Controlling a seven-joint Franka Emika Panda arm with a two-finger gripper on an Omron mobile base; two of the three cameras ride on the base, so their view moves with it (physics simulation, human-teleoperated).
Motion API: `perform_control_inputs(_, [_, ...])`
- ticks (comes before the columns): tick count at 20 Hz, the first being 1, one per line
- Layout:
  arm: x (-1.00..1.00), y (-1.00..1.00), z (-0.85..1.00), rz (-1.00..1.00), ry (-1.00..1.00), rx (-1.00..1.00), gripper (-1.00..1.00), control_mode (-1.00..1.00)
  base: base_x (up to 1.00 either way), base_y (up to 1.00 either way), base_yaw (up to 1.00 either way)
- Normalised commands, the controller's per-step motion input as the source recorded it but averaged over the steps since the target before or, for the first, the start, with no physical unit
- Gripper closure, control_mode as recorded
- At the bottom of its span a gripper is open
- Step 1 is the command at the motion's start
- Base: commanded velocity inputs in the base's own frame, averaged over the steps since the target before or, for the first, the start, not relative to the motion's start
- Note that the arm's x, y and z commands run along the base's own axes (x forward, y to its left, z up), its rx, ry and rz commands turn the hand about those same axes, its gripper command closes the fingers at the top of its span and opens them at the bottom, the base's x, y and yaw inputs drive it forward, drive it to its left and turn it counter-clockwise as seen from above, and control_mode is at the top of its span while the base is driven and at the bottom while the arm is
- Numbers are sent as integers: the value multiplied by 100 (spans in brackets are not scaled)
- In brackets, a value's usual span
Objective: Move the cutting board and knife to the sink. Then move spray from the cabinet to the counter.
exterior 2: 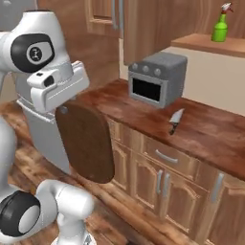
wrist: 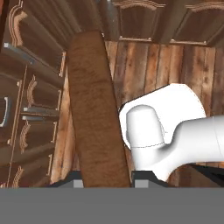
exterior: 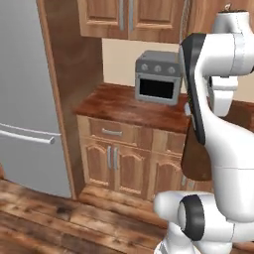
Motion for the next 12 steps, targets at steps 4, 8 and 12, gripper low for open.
perform_control_inputs(4, [0,0,0,0,0,0,100,100,-15,0,100])
perform_control_inputs(8, [0,0,0,0,0,0,100,100,-14,0,100])
perform_control_inputs(12, [0,0,0,0,0,0,100,100,-15,0,100])
